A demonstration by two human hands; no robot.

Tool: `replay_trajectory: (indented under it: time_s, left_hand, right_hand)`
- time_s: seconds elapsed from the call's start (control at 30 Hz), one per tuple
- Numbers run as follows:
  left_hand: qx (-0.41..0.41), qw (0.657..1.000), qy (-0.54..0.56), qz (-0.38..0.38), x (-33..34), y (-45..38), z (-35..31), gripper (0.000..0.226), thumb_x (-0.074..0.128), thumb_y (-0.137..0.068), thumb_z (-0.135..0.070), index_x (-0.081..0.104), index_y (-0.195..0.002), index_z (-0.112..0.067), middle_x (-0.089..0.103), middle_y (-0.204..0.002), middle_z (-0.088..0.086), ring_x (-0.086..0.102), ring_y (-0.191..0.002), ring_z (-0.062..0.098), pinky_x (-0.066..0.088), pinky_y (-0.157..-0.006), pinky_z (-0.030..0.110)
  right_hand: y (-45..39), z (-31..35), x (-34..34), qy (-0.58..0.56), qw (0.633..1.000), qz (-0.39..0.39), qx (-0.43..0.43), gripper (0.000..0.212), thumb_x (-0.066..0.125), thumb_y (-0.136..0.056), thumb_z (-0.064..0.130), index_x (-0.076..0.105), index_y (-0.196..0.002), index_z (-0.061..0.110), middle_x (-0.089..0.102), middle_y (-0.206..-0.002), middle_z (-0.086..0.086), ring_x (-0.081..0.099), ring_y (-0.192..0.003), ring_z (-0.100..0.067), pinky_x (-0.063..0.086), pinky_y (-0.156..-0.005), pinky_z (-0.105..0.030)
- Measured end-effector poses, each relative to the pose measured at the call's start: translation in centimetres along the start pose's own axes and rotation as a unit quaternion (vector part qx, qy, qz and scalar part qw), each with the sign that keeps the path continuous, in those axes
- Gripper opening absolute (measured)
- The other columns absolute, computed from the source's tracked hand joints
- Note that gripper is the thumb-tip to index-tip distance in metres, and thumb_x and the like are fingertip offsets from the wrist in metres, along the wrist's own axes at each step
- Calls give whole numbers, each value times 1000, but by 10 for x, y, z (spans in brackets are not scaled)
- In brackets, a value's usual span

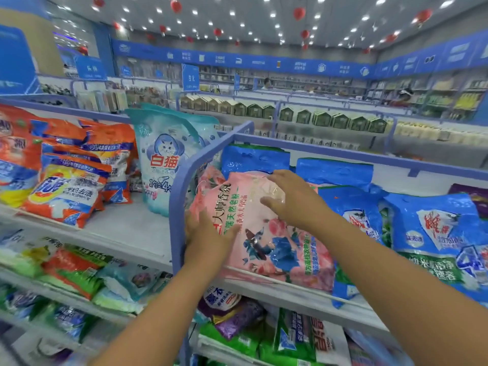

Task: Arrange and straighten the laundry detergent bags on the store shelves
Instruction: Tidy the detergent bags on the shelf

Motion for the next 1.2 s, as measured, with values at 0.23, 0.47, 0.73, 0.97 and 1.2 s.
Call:
replay_trajectory:
  time_s: [0.23,0.47,0.73,0.97,1.2]
  left_hand:
    - [-96,990,99,-16,-3,-23,7,86,74,-85,-49,32,-151,-12,45,-150,12,46,-135,35,45,-104,49]
    - [-165,981,105,-4,2,-41,12,108,73,-76,-67,24,-156,-13,39,-158,11,45,-139,37,43,-110,50]
    - [-153,987,-20,-53,-2,-50,-9,83,67,-74,-76,46,-133,-21,62,-132,2,62,-117,33,48,-87,38]
    - [5,982,-106,-157,-25,-36,-87,50,62,-90,-41,49,-137,-29,67,-124,1,62,-113,31,49,-97,47]
    - [274,920,-129,-250,-67,5,-213,44,62,-91,-34,53,-134,-37,68,-92,-7,63,-85,23,48,-85,40]
  right_hand:
    - [-38,-63,14,75,983,105,127,94,57,-79,79,37,-150,21,41,-155,-4,43,-138,-29,40,-110,-50]
    - [-47,-103,24,111,977,119,137,119,36,-65,98,27,-157,23,34,-161,-4,36,-144,-29,36,-112,-49]
    - [-57,-126,29,55,985,98,131,110,33,-50,104,57,-113,17,63,-108,-2,59,-91,-22,51,-82,-39]
    - [-38,-159,13,-80,982,-43,165,90,47,-56,101,55,-86,17,64,-80,-2,61,-73,-20,52,-71,-40]
    - [-5,-184,-5,-323,923,-138,155,90,56,-50,93,57,-95,15,66,-89,-7,61,-76,-16,46,-61,-33]
Point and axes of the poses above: each hand's wrist, its own y-axis away from the middle knuckle, its own x-axis out of the palm, z = x × y, the point moved 8 cm from there along -y, towards the middle knuckle
